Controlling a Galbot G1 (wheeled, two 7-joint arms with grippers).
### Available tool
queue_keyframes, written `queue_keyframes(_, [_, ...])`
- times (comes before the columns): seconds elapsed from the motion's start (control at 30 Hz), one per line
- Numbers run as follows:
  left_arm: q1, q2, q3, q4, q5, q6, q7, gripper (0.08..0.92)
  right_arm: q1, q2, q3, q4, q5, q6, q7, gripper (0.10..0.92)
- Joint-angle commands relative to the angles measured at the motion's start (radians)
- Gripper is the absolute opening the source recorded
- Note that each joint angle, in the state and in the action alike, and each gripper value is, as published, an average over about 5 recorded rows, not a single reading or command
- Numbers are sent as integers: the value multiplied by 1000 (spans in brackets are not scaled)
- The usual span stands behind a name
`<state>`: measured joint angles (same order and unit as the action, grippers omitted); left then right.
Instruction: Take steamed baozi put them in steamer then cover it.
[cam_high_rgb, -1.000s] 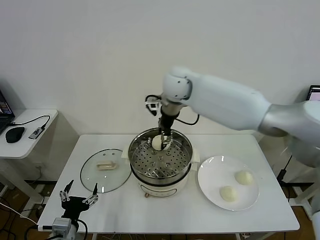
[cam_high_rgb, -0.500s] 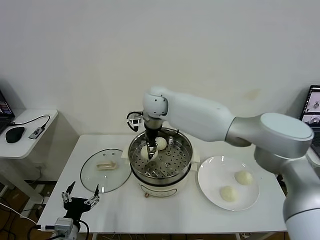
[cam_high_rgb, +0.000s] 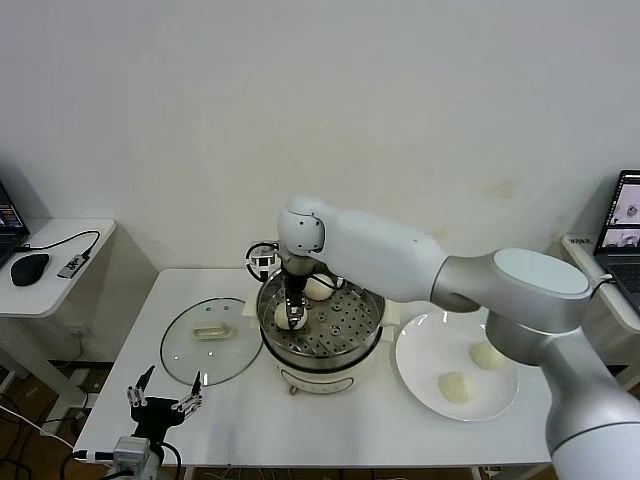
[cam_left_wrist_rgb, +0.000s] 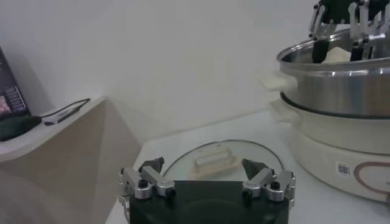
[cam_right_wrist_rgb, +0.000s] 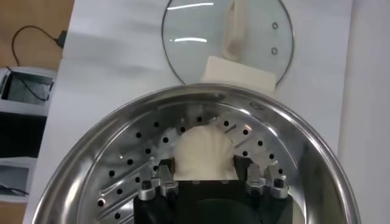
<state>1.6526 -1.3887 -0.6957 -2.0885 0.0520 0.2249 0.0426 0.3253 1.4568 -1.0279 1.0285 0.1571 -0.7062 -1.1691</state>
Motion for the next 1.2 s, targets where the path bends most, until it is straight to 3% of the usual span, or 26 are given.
queue_keyframes(0.03, [0, -1, 3, 1, 2, 0, 1, 823, -14, -14, 10, 18, 0, -3, 15, 684])
queue_keyframes(0.17, [-2, -3, 0, 1, 3, 1, 2, 823, 12, -63, 22, 61, 10, -3, -2, 789])
queue_keyframes(0.27, [-4, -5, -1, 0, 3, 2, 4, 823, 44, -118, 38, 114, 10, -1, -22, 818])
queue_keyframes(0.73, [-12, 2, 2, 11, -13, 17, 17, 823, 240, -629, 96, 435, 23, 108, -197, 823])
queue_keyframes(1.2, [-8, 3, 14, 7, -32, 41, 28, 823, 16, -971, 136, 619, -109, 185, -221, 823])
